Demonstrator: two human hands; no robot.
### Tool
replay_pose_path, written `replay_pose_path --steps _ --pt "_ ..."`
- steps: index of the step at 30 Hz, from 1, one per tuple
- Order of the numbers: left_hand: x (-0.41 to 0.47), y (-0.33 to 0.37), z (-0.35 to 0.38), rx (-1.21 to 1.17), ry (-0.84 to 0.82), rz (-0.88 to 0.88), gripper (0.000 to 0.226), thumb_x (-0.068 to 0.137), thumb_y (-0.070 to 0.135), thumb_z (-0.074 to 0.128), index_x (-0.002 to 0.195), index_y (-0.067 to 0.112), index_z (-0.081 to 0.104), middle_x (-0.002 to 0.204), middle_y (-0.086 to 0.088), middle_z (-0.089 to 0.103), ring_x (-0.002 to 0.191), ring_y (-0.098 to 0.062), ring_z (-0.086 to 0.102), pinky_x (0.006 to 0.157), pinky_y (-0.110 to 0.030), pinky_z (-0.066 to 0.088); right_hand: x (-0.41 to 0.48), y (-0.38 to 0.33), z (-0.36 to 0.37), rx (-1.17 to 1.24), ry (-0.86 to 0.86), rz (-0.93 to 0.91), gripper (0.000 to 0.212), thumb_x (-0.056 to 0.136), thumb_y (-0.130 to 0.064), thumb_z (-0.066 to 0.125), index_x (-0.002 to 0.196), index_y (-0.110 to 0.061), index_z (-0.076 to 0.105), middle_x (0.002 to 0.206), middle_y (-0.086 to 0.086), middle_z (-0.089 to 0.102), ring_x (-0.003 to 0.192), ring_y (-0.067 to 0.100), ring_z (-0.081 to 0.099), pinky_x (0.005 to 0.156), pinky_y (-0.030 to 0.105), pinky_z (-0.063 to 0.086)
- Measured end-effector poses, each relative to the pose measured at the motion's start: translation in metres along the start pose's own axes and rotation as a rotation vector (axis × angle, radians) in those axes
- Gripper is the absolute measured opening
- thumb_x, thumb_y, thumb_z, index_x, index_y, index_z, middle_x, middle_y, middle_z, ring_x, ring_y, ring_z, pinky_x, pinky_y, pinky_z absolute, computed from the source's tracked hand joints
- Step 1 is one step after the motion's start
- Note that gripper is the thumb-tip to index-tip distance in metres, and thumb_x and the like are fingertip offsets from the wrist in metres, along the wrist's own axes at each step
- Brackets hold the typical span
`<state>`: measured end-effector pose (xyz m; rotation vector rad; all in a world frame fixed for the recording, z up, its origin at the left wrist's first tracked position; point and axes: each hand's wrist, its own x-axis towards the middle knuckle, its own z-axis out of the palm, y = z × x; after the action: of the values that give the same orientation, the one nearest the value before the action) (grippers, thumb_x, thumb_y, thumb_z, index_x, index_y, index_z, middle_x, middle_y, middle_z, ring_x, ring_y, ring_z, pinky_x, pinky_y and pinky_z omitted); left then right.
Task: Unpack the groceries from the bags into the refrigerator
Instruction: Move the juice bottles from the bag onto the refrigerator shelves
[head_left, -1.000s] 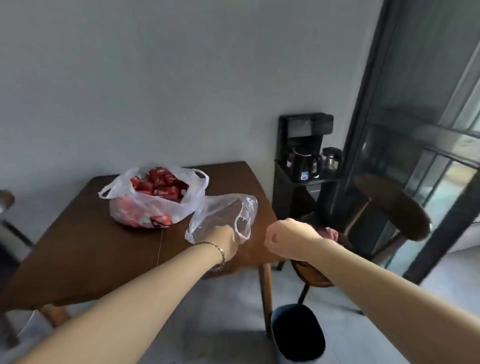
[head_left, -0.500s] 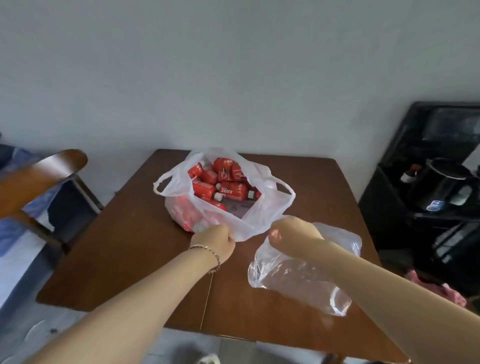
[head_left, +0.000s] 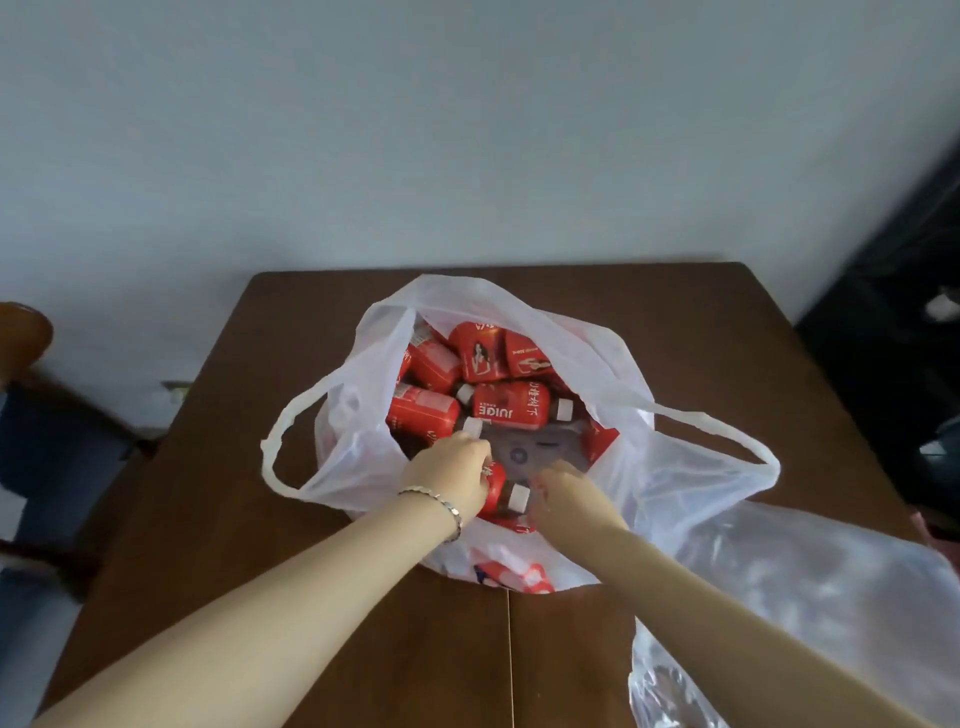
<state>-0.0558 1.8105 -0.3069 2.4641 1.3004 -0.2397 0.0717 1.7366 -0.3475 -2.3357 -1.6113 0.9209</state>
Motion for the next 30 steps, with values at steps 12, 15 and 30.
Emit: replay_pose_path --steps 12,15,30 --pt "0.003 -0.021 0.038 -0.007 -0.122 0.181 0.09 0.082 0.041 0.065 0.149 0.029 0.005 0.155 0.01 0.005 0.144 -0.012 0.005 0.118 -0.032 0.01 0.044 -0.006 0.013 0.226 -0.126 -0.043 0.04 0.08 -0.036 0.068 0.112 -0.018 0.054 0.108 -0.001 0.065 0.097 0.018 0.062 0.081 0.028 0.051" --pt "0.006 -0.016 0.033 -0.103 0.032 0.096 0.075 0.084 0.036 0.064 0.146 0.029 0.021 0.147 0.009 0.029 0.137 -0.01 0.028 0.113 -0.023 0.022 0.033 -0.019 -0.004 0.229 -0.045 -0.167 0.04 0.075 -0.036 0.073 0.107 -0.019 0.055 0.1 -0.005 0.066 0.09 0.013 0.063 0.075 0.024 0.05" --pt "0.025 0.008 0.022 0.018 0.043 0.081 0.039 0.091 0.025 0.05 0.129 0.023 0.043 0.125 -0.002 0.041 0.103 -0.02 0.053 0.075 -0.028 0.05 0.03 -0.01 -0.061 -0.171 0.574 -0.687 0.021 0.076 -0.001 0.053 0.083 -0.006 0.072 0.09 0.01 0.068 0.081 0.029 0.067 0.067 0.033 0.056"
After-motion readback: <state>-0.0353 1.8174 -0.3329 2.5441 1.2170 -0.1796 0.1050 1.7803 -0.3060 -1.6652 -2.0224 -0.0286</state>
